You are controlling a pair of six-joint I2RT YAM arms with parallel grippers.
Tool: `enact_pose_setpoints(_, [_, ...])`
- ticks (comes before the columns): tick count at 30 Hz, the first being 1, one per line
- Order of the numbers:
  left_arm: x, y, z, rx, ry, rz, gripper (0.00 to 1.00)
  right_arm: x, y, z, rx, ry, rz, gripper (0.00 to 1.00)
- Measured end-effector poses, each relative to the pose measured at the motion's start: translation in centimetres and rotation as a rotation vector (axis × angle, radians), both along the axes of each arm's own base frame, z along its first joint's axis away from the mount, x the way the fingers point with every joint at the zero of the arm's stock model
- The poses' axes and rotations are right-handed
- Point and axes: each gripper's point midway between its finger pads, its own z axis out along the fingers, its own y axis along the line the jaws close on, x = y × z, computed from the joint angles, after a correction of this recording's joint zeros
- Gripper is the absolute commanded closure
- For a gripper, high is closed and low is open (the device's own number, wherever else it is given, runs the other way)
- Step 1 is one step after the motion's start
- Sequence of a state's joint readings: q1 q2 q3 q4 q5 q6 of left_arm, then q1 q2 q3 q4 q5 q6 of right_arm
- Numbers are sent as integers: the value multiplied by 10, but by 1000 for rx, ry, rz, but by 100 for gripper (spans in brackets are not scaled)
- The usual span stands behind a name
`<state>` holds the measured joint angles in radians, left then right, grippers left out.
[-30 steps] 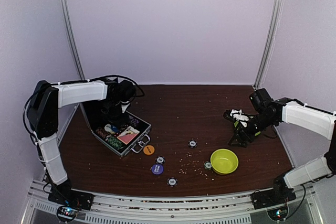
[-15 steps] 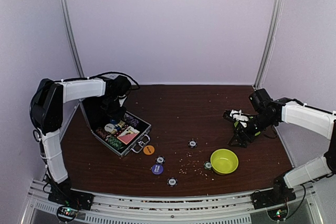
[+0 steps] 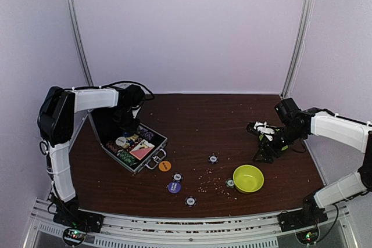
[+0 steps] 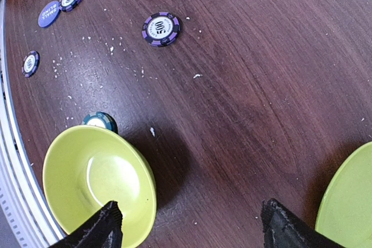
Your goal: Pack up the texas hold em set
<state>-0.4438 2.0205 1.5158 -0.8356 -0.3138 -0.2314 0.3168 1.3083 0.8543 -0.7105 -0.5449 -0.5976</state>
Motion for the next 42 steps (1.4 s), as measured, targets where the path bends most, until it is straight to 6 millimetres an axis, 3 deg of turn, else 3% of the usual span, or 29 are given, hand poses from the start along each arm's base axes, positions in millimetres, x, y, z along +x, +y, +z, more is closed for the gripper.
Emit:
enact_pose_setpoints(19, [1, -3, 1, -20, -9, 2, 45, 1, 0, -2, -8, 10, 0, 17])
enact_pose_setpoints(25, [-7, -11, 32, -51, -64, -23, 45, 0, 0, -3, -8, 13, 0, 17])
enact_pose_setpoints(32, [-35, -68, 77, -123, -144, -161, 45, -1, 0, -2, -9, 16, 2, 17])
enact_pose_setpoints(37, [-74, -124, 80, -164, -118, -320, 46, -1, 0, -2, -10, 18, 3, 17])
enact_pose_setpoints(42, [-129, -178, 75, -206, -48, -509, 47, -2, 0, -2, -10, 20, 3, 17])
